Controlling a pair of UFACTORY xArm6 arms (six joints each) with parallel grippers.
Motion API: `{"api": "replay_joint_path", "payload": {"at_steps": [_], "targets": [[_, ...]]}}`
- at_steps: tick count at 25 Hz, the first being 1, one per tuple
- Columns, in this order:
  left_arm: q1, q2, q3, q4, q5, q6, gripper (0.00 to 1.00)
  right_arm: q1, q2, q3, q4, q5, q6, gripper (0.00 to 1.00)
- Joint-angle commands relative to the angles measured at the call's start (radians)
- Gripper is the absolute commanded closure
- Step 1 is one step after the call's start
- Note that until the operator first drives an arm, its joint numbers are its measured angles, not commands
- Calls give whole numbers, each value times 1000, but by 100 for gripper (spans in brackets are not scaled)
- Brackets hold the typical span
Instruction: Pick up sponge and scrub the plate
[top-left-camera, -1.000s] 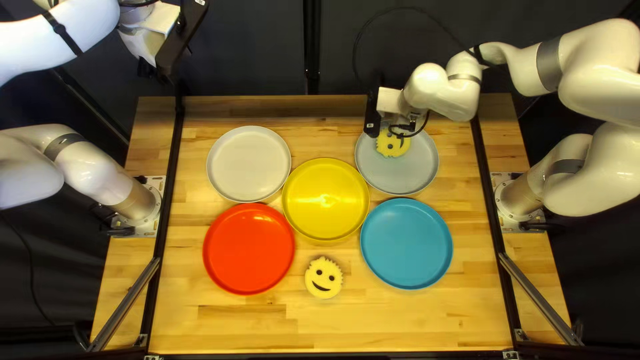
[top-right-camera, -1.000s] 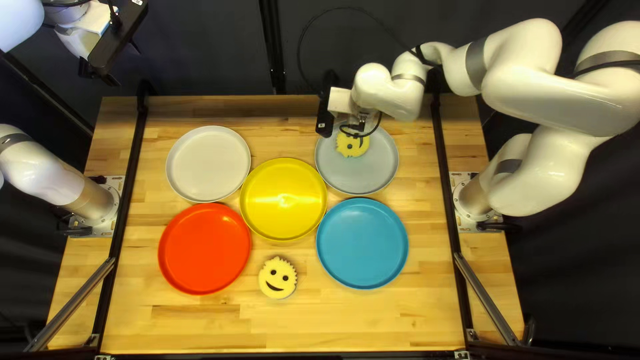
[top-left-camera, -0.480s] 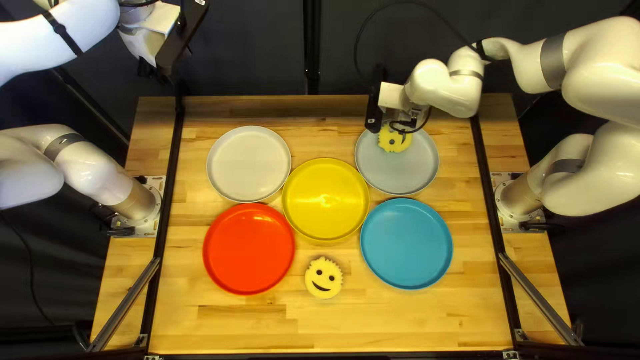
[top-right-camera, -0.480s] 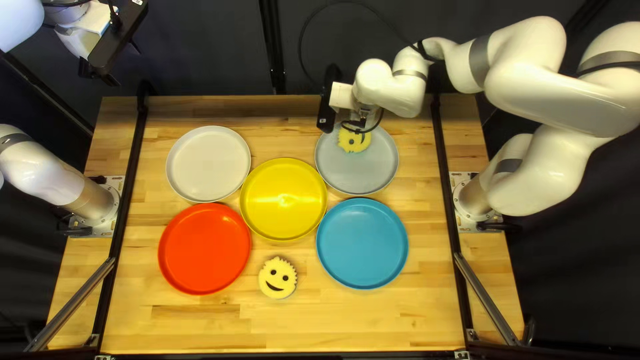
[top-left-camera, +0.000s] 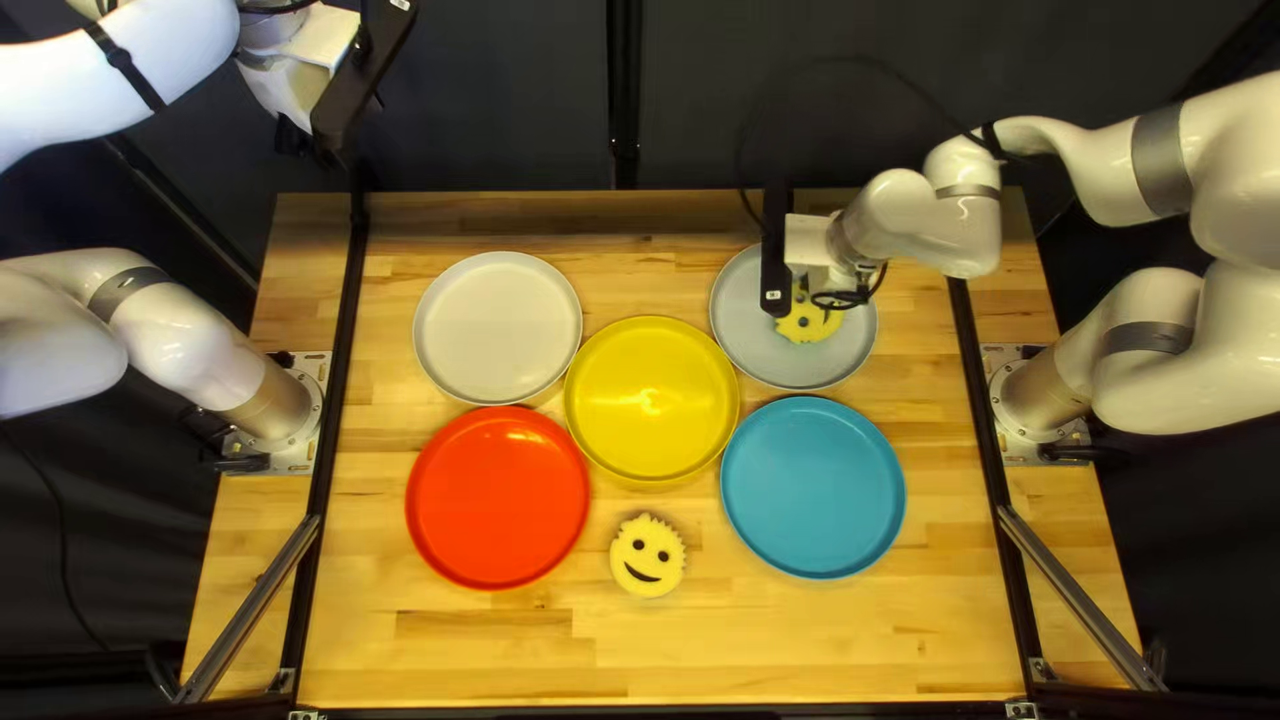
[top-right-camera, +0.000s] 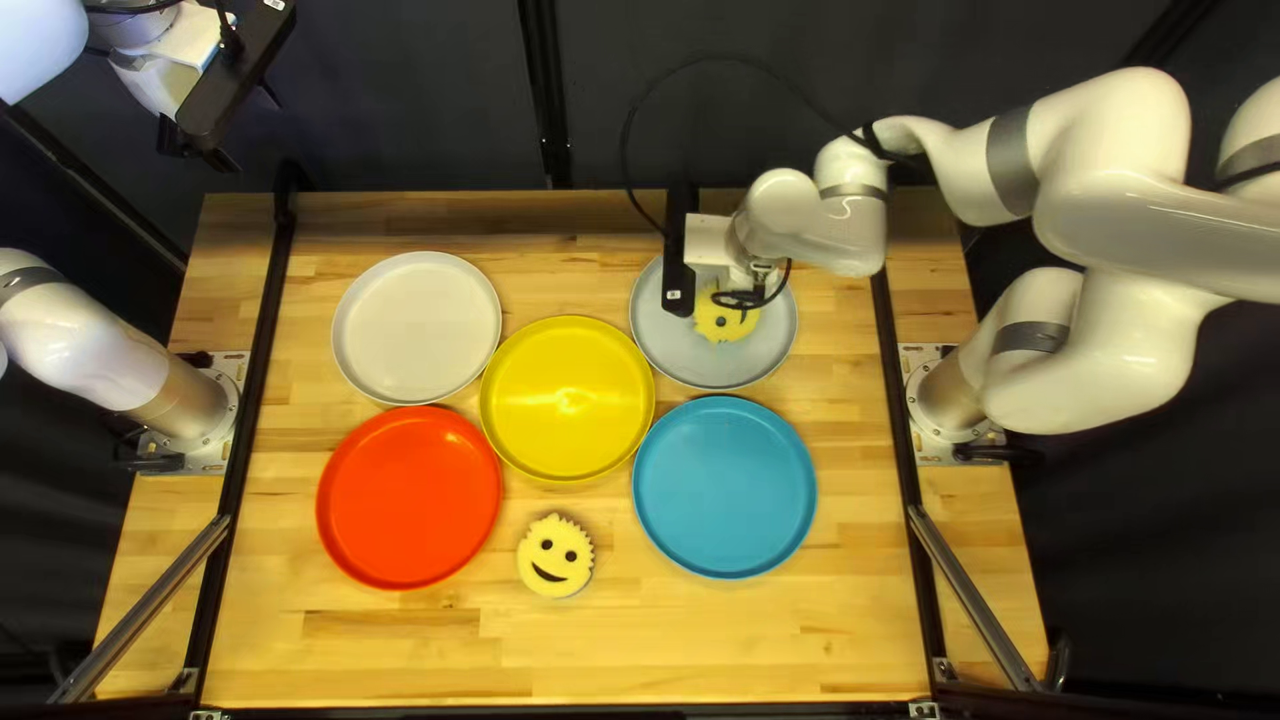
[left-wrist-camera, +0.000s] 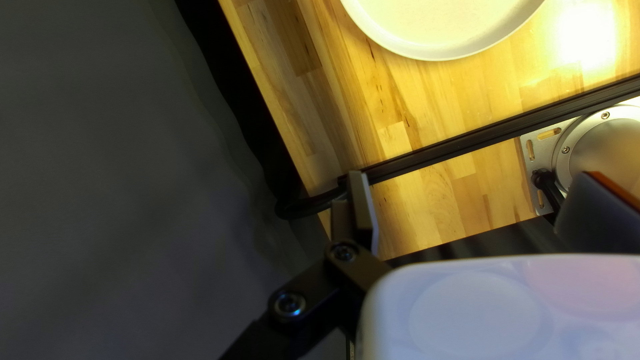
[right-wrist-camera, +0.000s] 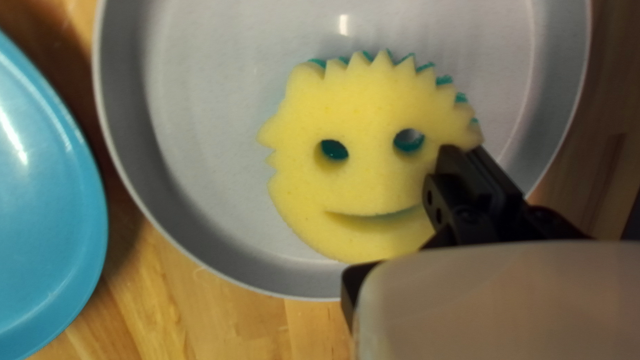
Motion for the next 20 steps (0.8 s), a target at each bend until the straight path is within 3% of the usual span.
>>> {"api": "replay_joint_path", "payload": {"at_steps": [1,13,20], "targets": [[0,0,0,0,0,0,0,-64,26,-6,9,-39,-81,100],[0,0,0,0,0,0,0,-215,112,-77,72,-110,-271,100],[0,0,0,0,0,0,0,-223,40,-17,106,-114,-342,100]]}}
